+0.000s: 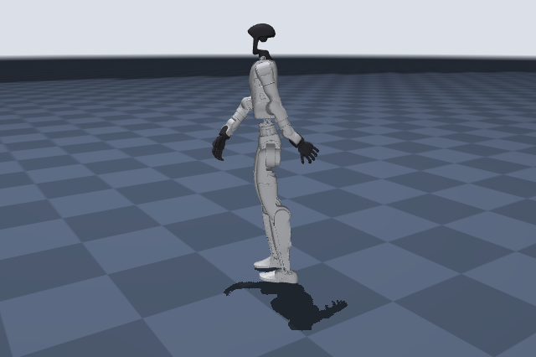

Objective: In place motions

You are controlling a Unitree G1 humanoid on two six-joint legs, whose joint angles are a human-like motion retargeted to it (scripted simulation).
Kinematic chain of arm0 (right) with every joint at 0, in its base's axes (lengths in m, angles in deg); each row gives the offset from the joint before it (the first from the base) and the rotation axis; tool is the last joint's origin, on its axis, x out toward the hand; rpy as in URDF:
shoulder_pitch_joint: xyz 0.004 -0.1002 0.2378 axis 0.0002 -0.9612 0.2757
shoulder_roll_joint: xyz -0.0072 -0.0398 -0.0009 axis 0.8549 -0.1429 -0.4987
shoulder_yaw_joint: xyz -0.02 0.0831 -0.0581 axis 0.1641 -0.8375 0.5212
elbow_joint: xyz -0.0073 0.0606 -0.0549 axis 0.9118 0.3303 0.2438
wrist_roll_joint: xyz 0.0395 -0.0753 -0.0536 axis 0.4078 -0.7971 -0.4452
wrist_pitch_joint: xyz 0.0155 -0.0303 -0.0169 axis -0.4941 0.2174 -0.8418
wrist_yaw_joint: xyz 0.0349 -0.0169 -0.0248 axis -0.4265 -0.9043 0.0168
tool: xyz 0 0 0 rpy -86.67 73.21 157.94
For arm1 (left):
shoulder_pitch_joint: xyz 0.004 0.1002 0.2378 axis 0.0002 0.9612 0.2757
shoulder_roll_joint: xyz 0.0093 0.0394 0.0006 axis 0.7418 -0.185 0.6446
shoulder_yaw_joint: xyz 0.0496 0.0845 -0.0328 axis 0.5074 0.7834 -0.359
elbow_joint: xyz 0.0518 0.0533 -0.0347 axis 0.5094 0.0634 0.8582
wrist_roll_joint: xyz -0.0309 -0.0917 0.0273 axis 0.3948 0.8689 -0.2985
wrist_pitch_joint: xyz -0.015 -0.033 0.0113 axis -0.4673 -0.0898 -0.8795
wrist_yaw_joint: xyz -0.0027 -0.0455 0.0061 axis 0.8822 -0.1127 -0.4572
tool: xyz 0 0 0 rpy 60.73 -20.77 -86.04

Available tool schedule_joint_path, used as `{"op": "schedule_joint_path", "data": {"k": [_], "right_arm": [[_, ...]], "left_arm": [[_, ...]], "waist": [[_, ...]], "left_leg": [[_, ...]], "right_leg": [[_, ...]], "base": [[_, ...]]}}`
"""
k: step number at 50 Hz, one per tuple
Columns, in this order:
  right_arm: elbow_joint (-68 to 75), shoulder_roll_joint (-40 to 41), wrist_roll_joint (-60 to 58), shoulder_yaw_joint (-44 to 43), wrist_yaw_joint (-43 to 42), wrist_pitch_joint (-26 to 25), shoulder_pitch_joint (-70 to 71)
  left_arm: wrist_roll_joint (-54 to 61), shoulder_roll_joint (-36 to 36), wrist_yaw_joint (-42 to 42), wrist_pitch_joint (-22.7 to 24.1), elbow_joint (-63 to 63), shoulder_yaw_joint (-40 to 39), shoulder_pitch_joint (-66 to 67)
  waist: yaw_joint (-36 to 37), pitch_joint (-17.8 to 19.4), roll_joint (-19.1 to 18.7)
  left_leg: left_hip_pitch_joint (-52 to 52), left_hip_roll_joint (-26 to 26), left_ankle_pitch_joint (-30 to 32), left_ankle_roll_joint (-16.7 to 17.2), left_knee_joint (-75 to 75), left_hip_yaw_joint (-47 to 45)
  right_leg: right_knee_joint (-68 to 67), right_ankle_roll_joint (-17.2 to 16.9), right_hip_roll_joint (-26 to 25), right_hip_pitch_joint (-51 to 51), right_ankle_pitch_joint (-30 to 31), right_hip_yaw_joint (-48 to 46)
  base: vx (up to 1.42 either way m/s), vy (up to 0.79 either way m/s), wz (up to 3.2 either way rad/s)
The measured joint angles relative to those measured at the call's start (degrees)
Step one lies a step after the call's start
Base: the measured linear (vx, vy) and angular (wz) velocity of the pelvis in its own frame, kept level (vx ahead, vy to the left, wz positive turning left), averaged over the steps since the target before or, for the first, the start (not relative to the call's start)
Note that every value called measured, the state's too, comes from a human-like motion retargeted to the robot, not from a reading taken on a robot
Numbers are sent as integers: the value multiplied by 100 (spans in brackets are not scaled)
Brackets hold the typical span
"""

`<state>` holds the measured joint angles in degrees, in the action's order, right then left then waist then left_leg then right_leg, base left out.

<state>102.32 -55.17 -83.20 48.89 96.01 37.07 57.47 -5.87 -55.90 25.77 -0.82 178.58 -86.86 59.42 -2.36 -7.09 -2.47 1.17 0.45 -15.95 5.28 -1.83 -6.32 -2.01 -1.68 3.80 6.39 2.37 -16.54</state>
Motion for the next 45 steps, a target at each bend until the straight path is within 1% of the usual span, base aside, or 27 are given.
{"op": "schedule_joint_path", "data": {"k": [3, 5, 8, 11, 13, 15, 18, 20, 22, 23, 25, 27, 30, 32, 34, 38, 40, 43, 45], "right_arm": [[-749, 95, -48, 100, 166, 386, 405], [-1143, 52, -192, 163, 107, 725, 526], [-1426, -78, -528, 246, -497, 1018, 371], [-1228, -233, -923, 208, -1154, 1036, -128], [-825, -329, -1176, 110, -1356, 883, -571], [-142, -406, -1382, -47, -1447, 533, -1019], [1439, -549, -1533, -453, -1748, -259, -1504], [2511, -697, -1460, -853, -2086, -919, -1764], [2525, -854, -956, -1138, -2326, -1681, -2463], [2525, -923, -606, -1278, -2476, -1894, -2807], [2525, -1033, 36, -1625, -2730, -1921, -3432], [2525, -1133, 365, -1999, -2721, -1537, -3929], [2525, -1336, 438, -2446, -2305, -1088, -4456], [2525, -1443, 452, -2597, -2155, -1125, -4646], [2525, -1501, 552, -2603, -2267, -1299, -4746], [2525, -1456, 845, -2287, -2764, -1648, -4660], [2525, -1357, 863, -1959, -2825, -1803, -4437], [2525, -1189, 290, -1201, -2308, -2047, -3745], [2525, -1063, -347, -743, -1779, -2021, -3082]], "left_arm": [[-416, 17, 384, 92, 0, -235, 863], [-493, 51, 353, 24, 0, -252, 1205], [-82, 111, -75, -131, 0, -279, 1213], [435, 150, -220, 4, 0, -12, 634], [624, 162, -260, 95, 0, 320, -42], [666, 170, -292, 170, 0, 779, -869], [394, 158, -130, 295, 0, 1381, -2263], [119, 63, 7, 373, -222, 1636, -3091], [-197, -24, 161, 496, -659, 1727, -3796], [-332, -73, 206, 575, -884, 1725, -4104], [-426, -169, 197, 743, -1349, 1757, -4647], [-494, -223, 117, 981, -1812, 1745, -5033], [-492, -73, -12, 1439, -2319, 1920, -5431], [-558, 99, -145, 1638, -2491, 2081, -5541], [-722, 180, -235, 1590, -2595, 2154, -5515], [-880, 116, -91, 1387, -2506, 2199, -5069], [-777, 12, 2, 1340, -2260, 2186, -4660], [-592, -151, 86, 1249, -1520, 1901, -3902], [-532, -167, 133, 1075, -883, 1511, -3385]], "waist": [[23, 14, 4], [52, 48, 28], [39, 74, 116], [74, 56, 182], [129, 34, 211], [216, 27, 242], [248, 19, 293], [236, 16, 316], [250, 37, 330], [249, 34, 334], [216, 21, 330], [157, 1, 316], [54, 17, 281], [32, 47, 256], [37, 55, 239], [113, 11, 205], [181, -6, 191], [283, -8, 188], [354, 25, 177]], "left_leg": [[0, -23, -16, 4, -15, -59], [2, -27, -20, 6, -11, -61], [34, 3, 3, 6, 2, -5], [83, 36, 41, 7, 24, 84], [119, 49, 63, 7, 40, 128], [138, 70, 84, 0, 57, 173], [165, 103, 114, -8, 91, 271], [190, 121, 130, -14, 113, 339], [234, 130, 138, -15, 129, 380], [257, 134, 141, -16, 135, 397], [304, 141, 147, -23, 140, 414], [342, 138, 146, -26, 142, 405], [338, 128, 138, -31, 142, 358], [323, 119, 134, -37, 146, 320], [311, 116, 130, -40, 143, 289], [311, 132, 124, -49, 129, 277], [297, 135, 122, -50, 121, 281], [206, 137, 111, -49, 85, 244], [96, 137, 92, -52, 51, 211]], "right_leg": [[-8, 5, -24, 59, 19, 69], [-5, 6, -25, 58, 22, 59], [3, 3, 9, 24, 1, -3], [24, -9, 46, -42, -32, -103], [35, -26, 73, -78, -48, -175], [55, -43, 97, -137, -61, -264], [97, -68, 129, -252, -77, -428], [113, -84, 153, -306, -82, -525], [121, -92, 172, -314, -86, -583], [124, -93, 183, -308, -85, -606], [126, -89, 204, -277, -83, -639], [122, -62, 213, -226, -81, -639], [117, -18, 217, -189, -64, -612], [114, 6, 214, -182, -57, -597], [111, 24, 213, -173, -55, -583], [113, 36, 219, -156, -65, -578], [117, 35, 219, -171, -68, -590], [106, 45, 202, -199, -71, -527], [88, 43, 185, -223, -66, -435]], "base": [[0, 0, 0], [-3, -1, 5], [-2, -5, 27], [-2, -4, 39], [-5, -2, 29], [-6, -1, 22], [-5, -3, 29], [-6, -2, 26], [0, 0, 0], [0, 0, 0], [0, 6, -10], [0, 5, -20], [0, 3, -27], [-2, 2, -27], [0, 1, -10], [0, 0, 0], [3, 1, 6], [6, 1, 6], [5, 0, -10]]}}
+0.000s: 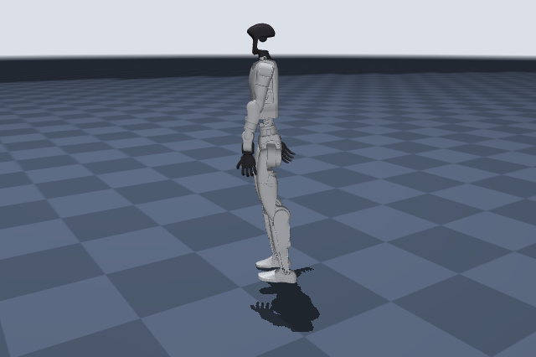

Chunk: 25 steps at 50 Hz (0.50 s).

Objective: In place motions

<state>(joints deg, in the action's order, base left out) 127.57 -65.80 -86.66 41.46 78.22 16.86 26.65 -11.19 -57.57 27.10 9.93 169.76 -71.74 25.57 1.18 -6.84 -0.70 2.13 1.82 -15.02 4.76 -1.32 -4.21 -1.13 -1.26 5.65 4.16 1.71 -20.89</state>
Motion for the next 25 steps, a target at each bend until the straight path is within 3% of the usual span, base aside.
{"op": "schedule_joint_path", "data": {"k": [5, 10, 14, 20, 25], "right_arm": [[-647, 531, -1163, 726, 978, 941, 1753], [-2411, 1110, -615, 1113, 1813, 1874, 2783], [-3378, 1314, 198, 1236, 2140, 2300, 3326], [-4115, 1209, 139, 1450, 1807, 3096, 3216], [-3674, 777, -998, 1630, 1017, 2948, 2290]], "left_arm": [[338, 306, -74, -1046, 883, -1177, 1813], [426, 277, 77, -1153, 883, -1765, 3889], [51, 228, 6, -1195, 883, -2145, 4704], [853, 326, -581, -1182, 883, -1860, 4586], [1566, 280, -1311, -820, 883, -1212, 2920]], "waist": [[-21, 8, 1], [-246, -30, -47], [-247, -38, -72], [-325, -30, 47], [-334, -101, 70]], "left_leg": [[-205, -28, -72, -3, -60, -167], [-257, -109, -130, 12, -93, -315], [-249, -158, -159, 27, -99, -388], [-231, -162, -139, 27, -72, -313], [-168, -124, -100, 22, -49, -237]], "right_leg": [[-47, -12, -72, 40, 28, 310], [-86, -22, -164, 182, 80, 550], [-90, -25, -213, 260, 113, 643], [-80, -44, -202, 184, 94, 556], [-91, -60, -150, 127, 31, 443]], "base": [[8, -4, -35], [5, -2, -33], [0, 1, -13], [0, -8, 17], [-1, -1, 16]]}}
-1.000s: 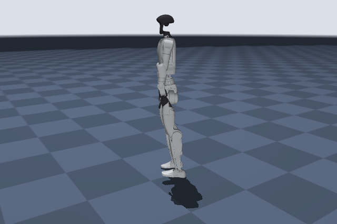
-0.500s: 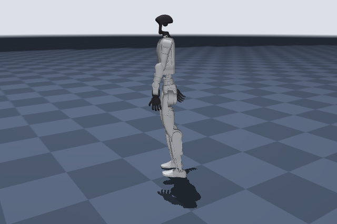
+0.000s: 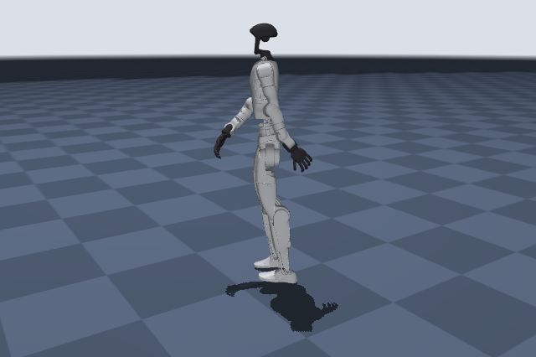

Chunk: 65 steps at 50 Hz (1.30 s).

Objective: In place motions

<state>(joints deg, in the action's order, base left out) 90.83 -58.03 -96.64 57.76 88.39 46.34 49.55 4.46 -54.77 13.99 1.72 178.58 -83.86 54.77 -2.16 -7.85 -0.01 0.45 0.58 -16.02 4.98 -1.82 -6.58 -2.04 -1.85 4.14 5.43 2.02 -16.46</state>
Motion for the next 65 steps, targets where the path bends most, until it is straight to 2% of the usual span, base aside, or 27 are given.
{"op": "schedule_joint_path", "data": {"k": [4, 7, 10, 12, 14, 17, 20, 25, 27, 30, 33, 35, 37, 40, 43, 45, 49, 53, 57, 60, 63, 65], "right_arm": [[1473, -279, -1080, -428, -822, -806, -858], [3099, -438, -1341, -1125, -1039, -1729, -1290], [3674, -833, -734, -1857, -487, -2831, -2047], [3674, -1114, 45, -2281, -268, -3205, -2651], [3674, -1334, 784, -2761, -441, -3134, -3185], [3674, -1558, 1591, -3485, -1017, -2643, -3814], [3674, -1640, 2275, -3821, -1648, -2413, -4178], [3674, -1474, 3256, -3470, -2460, -2789, -4074], [3674, -1290, 3029, -3108, -2291, -2843, -3751], [3674, -975, 2043, -2312, -1676, -3035, -3013], [3674, -675, 882, -1425, -1193, -2434, -1907], [3547, -469, 345, -947, -942, -1859, -1064], [2767, -249, 112, -648, -409, -1437, -490], [1561, 27, 332, -572, 432, -911, 223], [667, 258, 1128, -628, 998, -749, 857], [183, 352, 1596, -697, 1273, -626, 1165], [-441, 365, 1893, -638, 1286, -5, 1303], [-635, 170, 1474, -460, 746, 145, 801], [-145, -175, 417, -577, 395, 47, -198], [970, -389, -520, -970, -232, -438, -926], [2763, -548, -1037, -1749, -852, -1570, -1379], [3674, -773, -914, -2245, -796, -2538, -1725]], "left_arm": [[-60, -85, 406, 225, -50, 483, -1817], [-361, -203, 798, 406, -500, 753, -2943], [-766, -293, 869, 723, -1210, 1025, -3814], [-950, -335, 707, 934, -1726, 1216, -4263], [-1081, -317, 581, 1154, -2261, 1391, -4589], [-1100, -187, 541, 1463, -2984, 1723, -4813], [-1132, -112, 575, 1530, -3486, 1945, -4741], [-1232, -208, 803, 1679, -3576, 2316, -3989], [-1260, -269, 862, 1616, -3236, 2426, -3509], [-1417, -387, 877, 1502, -2313, 2304, -2663], [-1540, -393, 690, 1153, -1016, 1621, -1917], [-1477, -257, 511, 682, -268, 1002, -1452], [-1336, -48, 510, 136, 0, 421, -800], [-1310, 178, 1231, -427, 0, -84, 354], [-1704, 332, 2044, -440, 0, -441, 1253], [-1915, 370, 2137, -427, 0, -696, 1652], [-1571, 253, 1556, -603, 0, -1076, 1882], [-902, 80, 1254, -466, 0, -1125, 1364], [-526, -26, 1057, -246, 0, -521, 69], [-733, -57, 1267, -173, -74, 204, -1136], [-1334, -93, 1723, -167, -554, 909, -2187], [-1679, -126, 1746, -51, -903, 1306, -2867]], "waist": [[79, -33, 12], [1, -93, 4], [-47, -109, -42], [-71, -97, -81], [-78, -56, -114], [-99, 20, -144], [-116, 72, -156], [-28, 71, -233], [3, 41, -234], [82, -32, -213], [169, -34, -231], [188, 15, -263], [134, 76, -276], [82, 102, -275], [92, 118, -248], [89, 138, -240], [20, 120, -212], [-41, 48, -146], [-23, -36, -77], [-23, -84, -13], [-95, -136, 30], [-117, -147, 31]], "left_leg": [[29, 46, 37, -26, 28, 92], [90, 65, 69, -41, 57, 143], [155, 77, 90, -62, 89, 168], [180, 92, 99, -75, 98, 172], [198, 108, 103, -86, 106, 176], [214, 132, 117, -89, 120, 190], [230, 151, 134, -83, 131, 216], [282, 161, 154, -74, 133, 290], [305, 171, 166, -63, 132, 343], [307, 183, 171, -50, 116, 388], [235, 165, 152, -38, 92, 344], [166, 135, 135, -31, 71, 271], [133, 111, 118, -19, 57, 209], [121, 85, 90, 8, 39, 144], [119, 64, 74, 25, 26, 73], [123, 49, 70, 29, 19, 52], [156, 41, 72, 24, 17, 55], [170, 78, 76, 8, 18, 75], [208, 127, 93, -14, 29, 138], [267, 168, 125, -28, 53, 234], [358, 185, 163, -31, 85, 337], [415, 191, 185, -42, 104, 384]], "right_leg": [[46, 3, 42, -113, -14, -161], [81, 8, 67, -169, -32, -286], [98, -3, 89, -175, -40, -335], [114, 0, 104, -172, -36, -367], [123, -2, 119, -167, -30, -377], [133, -9, 148, -180, -26, -395], [148, -13, 175, -210, -34, -447], [162, -24, 187, -227, -54, -518], [172, -25, 193, -237, -67, -546], [174, -19, 188, -233, -80, -535], [160, -7, 164, -233, -72, -482], [140, -5, 131, -224, -63, -398], [122, -13, 105, -187, -50, -316], [101, -21, 86, -111, -29, -218], [80, -14, 67, -45, -11, -136], [70, -15, 56, -16, -4, -111], [68, -25, 53, 17, -2, -110], [77, -32, 79, 8, -10, -134], [91, -58, 126, -29, -30, -222], [121, -88, 172, -99, -54, -379], [156, -124, 203, -163, -80, -535], [172, -147, 217, -186, -88, -618]], "base": [[-3, -1, 14], [-1, -2, 13], [2, 2, -3], [4, 8, -12], [0, 7, -14], [0, 0, 0], [0, 0, 0], [1, 3, 15], [5, 2, 36], [7, 0, 24], [2, 0, 2], [-1, 1, -21], [-1, 0, -10], [-1, 0, -6], [-2, 0, -12], [-3, 0, -5], [0, 0, 0], [0, 0, 0], [-1, 0, 5], [-5, -2, 29], [-3, -3, 34], [0, 1, 14]]}}
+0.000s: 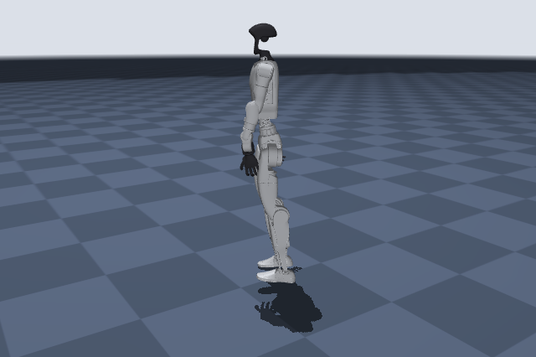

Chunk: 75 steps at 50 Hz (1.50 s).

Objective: In place motions

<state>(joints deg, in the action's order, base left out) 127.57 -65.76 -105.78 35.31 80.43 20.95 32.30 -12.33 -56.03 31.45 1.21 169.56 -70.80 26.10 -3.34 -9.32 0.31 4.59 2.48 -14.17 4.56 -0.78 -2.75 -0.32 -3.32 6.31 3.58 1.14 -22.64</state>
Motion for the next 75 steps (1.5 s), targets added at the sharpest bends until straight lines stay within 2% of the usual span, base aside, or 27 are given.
{"op": "schedule_joint_path", "data": {"k": [2, 3, 5, 10, 13, 15, 20, 23, 26, 28, 30, 35, 40, 43, 45, 49, 53, 55, 57, 62, 65, 70, 73, 75], "right_arm": [[0, -256, 475, -249, 375, -766, -713], [0, -384, 743, -354, 488, -905, -1050], [0, -573, 1220, -621, 436, -878, -1674], [0, -735, 2009, -1408, -619, -241, -2641], [0, -735, 2737, -1254, -1027, -568, -2679], [0, -669, 3013, -978, -1103, -774, -2502], [0, -203, 2083, -4, -425, -741, -1201], [-217, 196, 1108, 687, 141, -414, -149], [-1333, 471, 520, 1415, 759, 194, 603], [-2163, 579, 419, 1775, 1024, 721, 1055], [-2909, 685, 536, 2008, 1196, 1219, 1467], [-4202, 860, 1533, 2228, 1568, 2017, 2204], [-4649, 929, 2181, 2238, 1755, 2656, 2195], [-4494, 828, 1926, 2143, 1727, 2816, 1784], [-4155, 720, 1493, 1993, 1629, 2700, 1428], [-2529, 516, 588, 1392, 902, 1906, 762], [-269, 203, 435, 322, 347, 539, 355], [0, -38, 833, -31, 519, -291, -173], [0, -235, 1458, -240, 512, -653, -813], [0, -518, 2334, -1029, -202, -162, -1920], [0, -628, 2735, -1209, -453, -144, -2160], [0, -564, 3603, -717, -1006, -627, -1817], [0, -272, 3374, -232, -1065, -406, -1129], [0, -39, 2896, 105, -745, -229, -535]], "left_arm": [[-213, -31, -165, 148, -349, 302, -646], [-303, -59, -268, 223, -533, 402, -927], [-372, -123, -458, 372, -925, 570, -1401], [-34, -176, -498, 951, -2051, 870, -1800], [147, -210, -621, 1364, -2325, 875, -1661], [231, -244, -732, 1466, -2290, 860, -1429], [145, -205, -507, 1181, -1429, 723, -350], [-39, -133, -518, 932, -339, 225, 420], [-30, 90, -672, 295, 730, -506, 1219], [149, 217, -717, -244, 903, -948, 2025], [270, 298, -456, -539, 903, -1283, 2878], [-518, 426, 459, -445, 903, -1968, 4313], [-330, 412, 48, -747, 903, -2262, 4760], [227, 404, -110, -861, 903, -2060, 4385], [460, 434, -125, -824, 903, -1677, 3877], [213, 458, -47, -780, 903, -644, 2247], [-294, 228, 227, -520, 576, 77, 447], [-492, 39, 321, -366, 124, 226, -254], [-552, -125, 350, -99, -342, 335, -810], [-541, -167, 392, 534, -1604, 599, -1749], [-456, -1, 228, 850, -2317, 767, -1884], [-216, 72, -559, 1439, -2673, 873, -1370], [-29, -14, -713, 1401, -2251, 819, -706], [-93, -88, -494, 1192, -1713, 626, -206]], "waist": [[13, 23, -12], [29, 35, -17], [64, 68, -24], [111, 125, -14], [157, 99, -54], [185, 74, -82], [219, -31, -75], [114, -64, -91], [263, -53, -91], [207, -31, -110], [170, -23, -118], [220, -10, -142], [165, 1, -142], [105, -15, -111], [114, -27, -79], [131, -6, 19], [237, 77, 104], [295, 113, 120], [330, 84, 105], [344, 86, 62], [328, 104, 33], [416, 67, -35], [441, 36, -55], [437, 4, -79]], "left_leg": [[52, 5, 18, -16, 21, 22], [74, 9, 28, -23, 31, 24], [102, 24, 48, -36, 43, 29], [131, 63, 72, -41, 48, 56], [146, 47, 62, -48, 40, 21], [135, 33, 50, -53, 33, 6], [75, -2, 14, -52, 7, -47], [-4, -28, -6, -46, -8, 9], [-133, -85, -74, -40, -42, -235], [-194, -101, -99, -36, -60, -271], [-242, -119, -122, -23, -76, -326], [-301, -165, -169, -10, -112, -463], [-287, -169, -169, -14, -103, -427], [-251, -142, -133, -21, -81, -366], [-215, -113, -103, -30, -56, -324], [-154, -14, -21, -39, -7, -131], [-135, 62, 42, -53, 28, 25], [-102, 79, 60, -67, 43, 73], [-51, 85, 76, -84, 45, 87], [32, 82, 101, -108, 50, 63], [25, 68, 102, -114, 40, 17], [-35, 32, 65, -128, 29, -77], [-111, 10, 37, -131, 5, -131], [-161, -12, 20, -128, -15, -178]], "right_leg": [[16, -18, 13, -4, 5, -43], [27, -23, 21, -5, 11, -61], [51, -31, 39, -13, 22, -102], [69, -28, 80, 2, 40, -107], [61, -15, 61, 50, 45, -69], [55, -12, 45, 67, 45, -47], [37, 14, -13, 98, 33, 72], [33, -10, -16, 54, 32, 60], [-37, 15, -97, 95, -7, 365], [-61, 18, -125, 107, -17, 455], [-84, 19, -137, 132, -17, 536], [-110, 37, -187, 224, 10, 677], [-109, 24, -190, 213, -2, 673], [-95, 13, -162, 157, -28, 604], [-87, 0, -128, 117, -51, 557], [-29, -18, -46, -67, -96, 307], [23, -44, 30, -248, -103, 61], [37, -62, 53, -278, -98, -4], [42, -78, 69, -256, -92, -38], [-6, -105, 98, -146, -104, -23], [-25, -112, 102, -112, -92, -17], [-55, -80, 50, -45, -64, 133], [-57, -53, 5, -43, -45, 231], [-50, -38, -28, -45, -32, 275]], "base": [[-3, 6, 4], [-3, 7, -6], [-1, 7, -9], [0, 3, -4], [-2, 4, -6], [0, 0, 0], [3, -2, -1], [6, -7, 3], [5, -5, -59], [6, -1, -5], [6, 1, -23], [-1, 4, -24], [0, 0, 4], [2, -3, 25], [0, -2, 24], [-4, -2, 51], [-7, 0, 39], [0, 0, 0], [0, 6, -4], [-2, 4, -24], [-1, 0, -22], [3, 0, -23], [6, -3, -15], [6, -5, -13]]}}
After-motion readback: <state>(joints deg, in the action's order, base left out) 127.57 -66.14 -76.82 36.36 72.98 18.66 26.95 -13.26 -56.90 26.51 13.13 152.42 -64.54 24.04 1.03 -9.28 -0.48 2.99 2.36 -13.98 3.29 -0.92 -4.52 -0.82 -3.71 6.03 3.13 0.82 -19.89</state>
